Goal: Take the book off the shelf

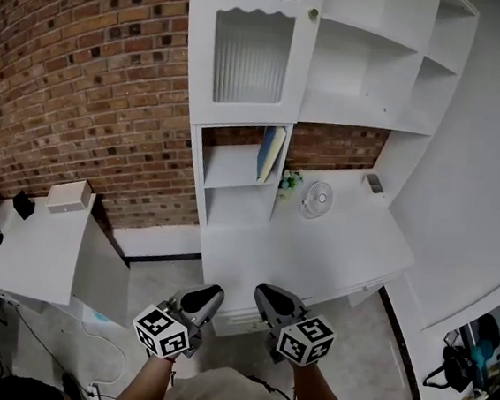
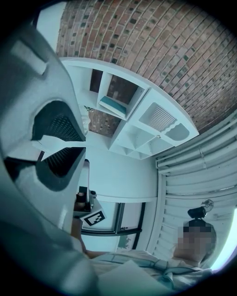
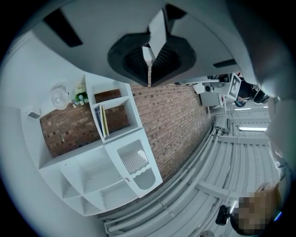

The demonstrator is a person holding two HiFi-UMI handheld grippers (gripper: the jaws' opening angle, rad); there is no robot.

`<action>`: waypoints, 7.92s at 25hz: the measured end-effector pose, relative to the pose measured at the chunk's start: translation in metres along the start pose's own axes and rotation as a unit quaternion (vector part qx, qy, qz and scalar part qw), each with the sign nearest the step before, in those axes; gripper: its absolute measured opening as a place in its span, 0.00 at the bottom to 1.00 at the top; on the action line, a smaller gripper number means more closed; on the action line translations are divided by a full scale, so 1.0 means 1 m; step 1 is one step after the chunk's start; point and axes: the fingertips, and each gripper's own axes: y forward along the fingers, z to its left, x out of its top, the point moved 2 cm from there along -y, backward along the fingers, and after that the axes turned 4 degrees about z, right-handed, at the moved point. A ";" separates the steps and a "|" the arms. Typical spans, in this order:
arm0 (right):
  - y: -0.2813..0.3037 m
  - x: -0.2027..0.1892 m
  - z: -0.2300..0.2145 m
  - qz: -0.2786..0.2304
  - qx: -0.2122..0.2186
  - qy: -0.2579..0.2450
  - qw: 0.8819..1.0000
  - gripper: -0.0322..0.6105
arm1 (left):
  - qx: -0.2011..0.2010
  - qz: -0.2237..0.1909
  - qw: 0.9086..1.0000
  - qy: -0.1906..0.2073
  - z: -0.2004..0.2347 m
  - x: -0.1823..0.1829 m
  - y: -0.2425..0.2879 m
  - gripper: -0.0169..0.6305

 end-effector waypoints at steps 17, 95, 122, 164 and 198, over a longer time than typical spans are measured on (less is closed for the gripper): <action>0.067 0.023 -0.034 -0.018 -0.073 0.012 0.997 0.08 | -0.073 0.022 0.997 -0.003 0.083 0.023 0.042 0.06; 0.270 0.127 -0.266 -0.074 -0.262 0.005 0.962 0.40 | -0.128 0.041 0.991 0.005 0.257 0.057 0.230 0.06; 0.302 0.143 -0.295 -0.053 -0.287 0.009 0.957 0.31 | -0.117 0.036 0.992 -0.001 0.269 0.059 0.225 0.06; 0.257 0.124 -0.271 -0.064 -0.273 0.022 0.960 0.14 | -0.112 0.033 0.993 0.005 0.246 0.059 0.208 0.06; 0.193 0.094 -0.203 -0.118 -0.199 0.096 0.968 0.13 | -0.111 0.037 0.993 0.021 0.186 0.053 0.177 0.06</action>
